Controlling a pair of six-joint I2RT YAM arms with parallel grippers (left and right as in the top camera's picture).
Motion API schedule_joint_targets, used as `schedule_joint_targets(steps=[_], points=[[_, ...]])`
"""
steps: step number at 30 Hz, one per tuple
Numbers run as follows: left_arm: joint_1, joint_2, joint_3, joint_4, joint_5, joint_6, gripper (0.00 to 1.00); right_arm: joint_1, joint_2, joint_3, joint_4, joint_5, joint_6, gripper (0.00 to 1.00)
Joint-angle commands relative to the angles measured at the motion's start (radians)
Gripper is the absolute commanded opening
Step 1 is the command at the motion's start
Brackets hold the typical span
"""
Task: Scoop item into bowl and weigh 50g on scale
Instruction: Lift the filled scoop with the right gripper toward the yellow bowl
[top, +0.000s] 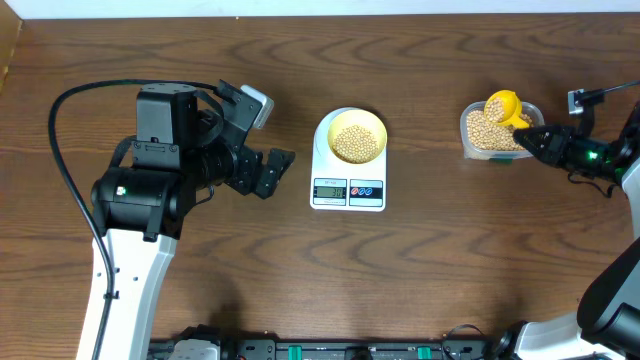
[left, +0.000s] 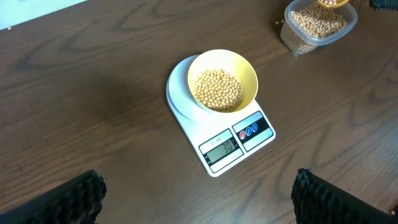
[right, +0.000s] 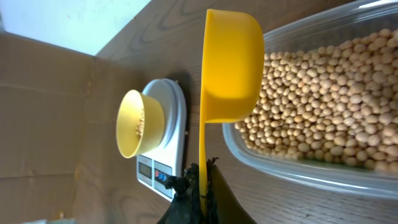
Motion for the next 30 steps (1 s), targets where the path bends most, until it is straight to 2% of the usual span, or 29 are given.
schedule_joint_targets(steps=[1,7,30], points=[[0.004,-0.002,-0.002,0.000,0.013,-0.001,0.98,0.013,0.006,-0.006,0.004,-0.053,0.041,0.01],[0.004,-0.002,-0.002,0.000,0.013,-0.001,0.98,0.074,0.006,-0.006,0.023,-0.053,0.056,0.01],[0.004,-0.002,-0.002,0.000,0.013,-0.001,0.98,0.431,0.006,-0.006,0.315,-0.051,0.296,0.01]])
